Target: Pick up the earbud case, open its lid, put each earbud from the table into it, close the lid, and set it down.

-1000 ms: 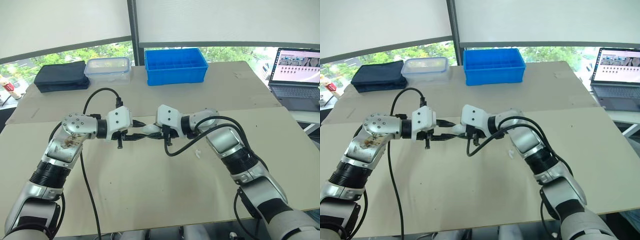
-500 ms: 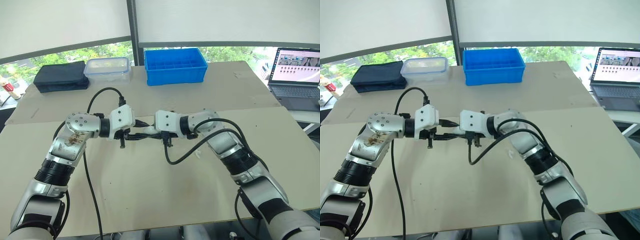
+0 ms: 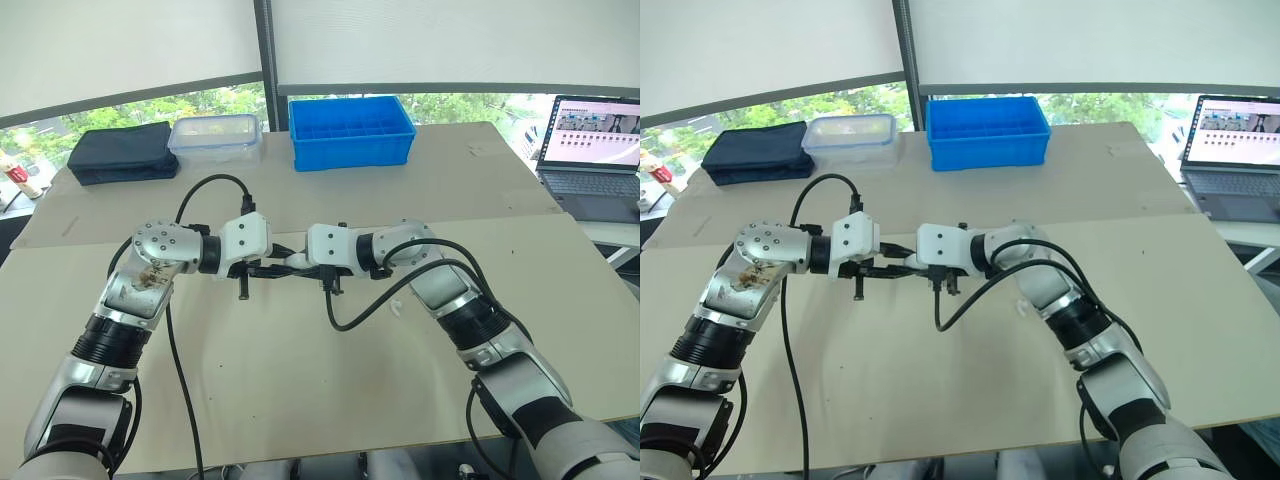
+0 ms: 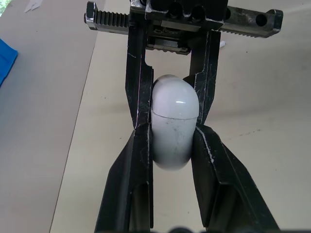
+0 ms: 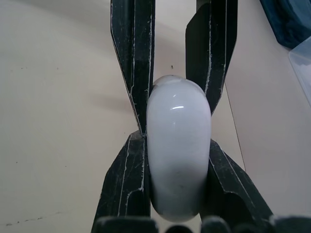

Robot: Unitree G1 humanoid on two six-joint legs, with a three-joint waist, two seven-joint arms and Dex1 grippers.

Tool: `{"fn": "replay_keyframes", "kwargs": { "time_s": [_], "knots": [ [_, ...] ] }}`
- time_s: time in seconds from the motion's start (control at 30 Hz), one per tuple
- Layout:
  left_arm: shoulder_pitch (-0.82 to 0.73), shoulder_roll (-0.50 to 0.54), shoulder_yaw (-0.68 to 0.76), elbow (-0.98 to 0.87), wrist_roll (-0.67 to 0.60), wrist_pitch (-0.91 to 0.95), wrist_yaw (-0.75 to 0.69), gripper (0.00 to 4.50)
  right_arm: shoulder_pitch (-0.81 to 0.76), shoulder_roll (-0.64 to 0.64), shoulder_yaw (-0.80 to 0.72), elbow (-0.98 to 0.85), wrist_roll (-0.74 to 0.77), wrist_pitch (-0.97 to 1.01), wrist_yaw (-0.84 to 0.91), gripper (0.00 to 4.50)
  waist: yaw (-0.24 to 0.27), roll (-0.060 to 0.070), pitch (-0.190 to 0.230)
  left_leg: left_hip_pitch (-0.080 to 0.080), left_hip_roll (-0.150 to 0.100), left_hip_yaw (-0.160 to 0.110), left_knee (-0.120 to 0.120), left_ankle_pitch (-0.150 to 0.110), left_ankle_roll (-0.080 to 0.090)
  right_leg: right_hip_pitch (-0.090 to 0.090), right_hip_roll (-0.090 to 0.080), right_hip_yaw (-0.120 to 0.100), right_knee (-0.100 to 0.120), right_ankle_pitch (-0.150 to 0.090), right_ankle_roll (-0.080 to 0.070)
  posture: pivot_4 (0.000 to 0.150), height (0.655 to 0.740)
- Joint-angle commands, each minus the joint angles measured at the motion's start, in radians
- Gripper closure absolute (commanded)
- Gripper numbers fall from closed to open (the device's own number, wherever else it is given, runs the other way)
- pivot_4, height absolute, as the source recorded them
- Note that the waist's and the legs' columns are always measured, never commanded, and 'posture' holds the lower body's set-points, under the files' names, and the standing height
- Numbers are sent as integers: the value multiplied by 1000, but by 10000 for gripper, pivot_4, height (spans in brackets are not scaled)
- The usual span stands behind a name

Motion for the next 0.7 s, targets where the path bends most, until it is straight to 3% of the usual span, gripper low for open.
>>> {"fn": "replay_keyframes", "kwargs": {
  "time_s": [0.03, 0.07, 0.33, 0.5, 0.7],
  "knots": [
    [-25, -7, 10, 17, 2, 7, 4, 39121, -29, 10, -52, -41, 38, 8, -11, 31862, 0, 0, 0, 0, 0, 0, 0, 0, 0, 0, 0, 0, 0, 0, 0, 1500, 7400],
    [-25, -6, 18, 23, -5, 18, 2, 39121, -24, 9, -62, -42, 48, 21, -10, 25706, -1, 0, 0, 0, 0, 0, 0, 0, 0, 0, 0, 0, 0, 0, 0, 1500, 7400],
    [-27, -24, 160, 90, -169, 237, 39, 39121, 55, -41, -211, -118, 172, 185, -27, 247, 1, 0, 0, -1, 0, 0, 1, 0, 0, 0, 0, 0, 1, 0, 0, 1500, 7400],
    [-1, -56, 273, 41, -319, 459, 105, 39121, 103, -15, -320, -215, 268, 330, -118, 247, 0, 0, 0, -1, 0, 0, 3, 0, 0, 0, 0, 0, 2, 0, 0, 1500, 7400],
    [42, -93, 293, -48, -366, 511, 177, 39121, 141, 29, -300, -296, 282, 380, -204, 247, -1, 0, 0, -1, 0, 0, 3, 0, 0, 0, 0, 0, 2, 0, 0, 1500, 7400]
  ]
}}
